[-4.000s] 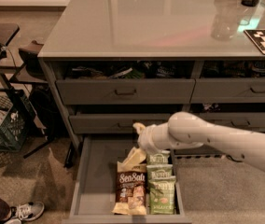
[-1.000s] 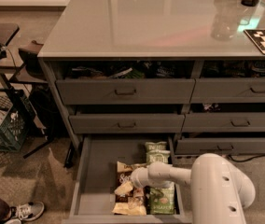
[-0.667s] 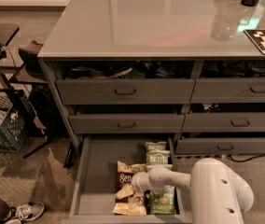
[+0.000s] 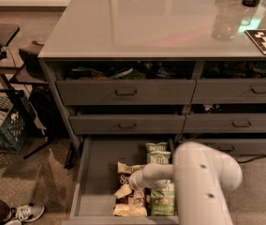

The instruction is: Pick brown chip bag from bottom drawer and place on counter

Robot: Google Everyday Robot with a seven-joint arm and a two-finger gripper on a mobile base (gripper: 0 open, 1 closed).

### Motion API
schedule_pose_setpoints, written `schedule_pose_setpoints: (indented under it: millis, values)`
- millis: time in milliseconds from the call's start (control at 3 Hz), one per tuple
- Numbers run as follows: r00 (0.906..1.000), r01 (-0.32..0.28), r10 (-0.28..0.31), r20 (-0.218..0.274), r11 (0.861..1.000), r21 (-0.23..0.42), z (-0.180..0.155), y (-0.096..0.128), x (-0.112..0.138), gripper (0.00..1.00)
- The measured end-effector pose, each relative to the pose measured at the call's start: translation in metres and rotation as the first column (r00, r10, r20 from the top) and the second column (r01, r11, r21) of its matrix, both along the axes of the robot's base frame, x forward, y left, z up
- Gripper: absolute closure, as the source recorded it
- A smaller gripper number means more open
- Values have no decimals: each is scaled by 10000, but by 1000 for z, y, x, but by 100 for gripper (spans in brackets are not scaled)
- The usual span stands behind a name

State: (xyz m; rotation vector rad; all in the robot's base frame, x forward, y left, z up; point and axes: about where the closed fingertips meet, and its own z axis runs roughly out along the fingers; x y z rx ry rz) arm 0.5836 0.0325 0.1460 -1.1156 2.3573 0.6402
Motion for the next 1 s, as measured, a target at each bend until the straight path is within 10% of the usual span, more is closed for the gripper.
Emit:
schedule_pose_setpoints:
  millis: [667, 1000]
  values:
    - [9958, 376, -564, -725, 9706, -2379, 9, -16, -9, 0]
    - [9957, 312, -494, -781, 9752, -2193, 8, -15, -11, 0]
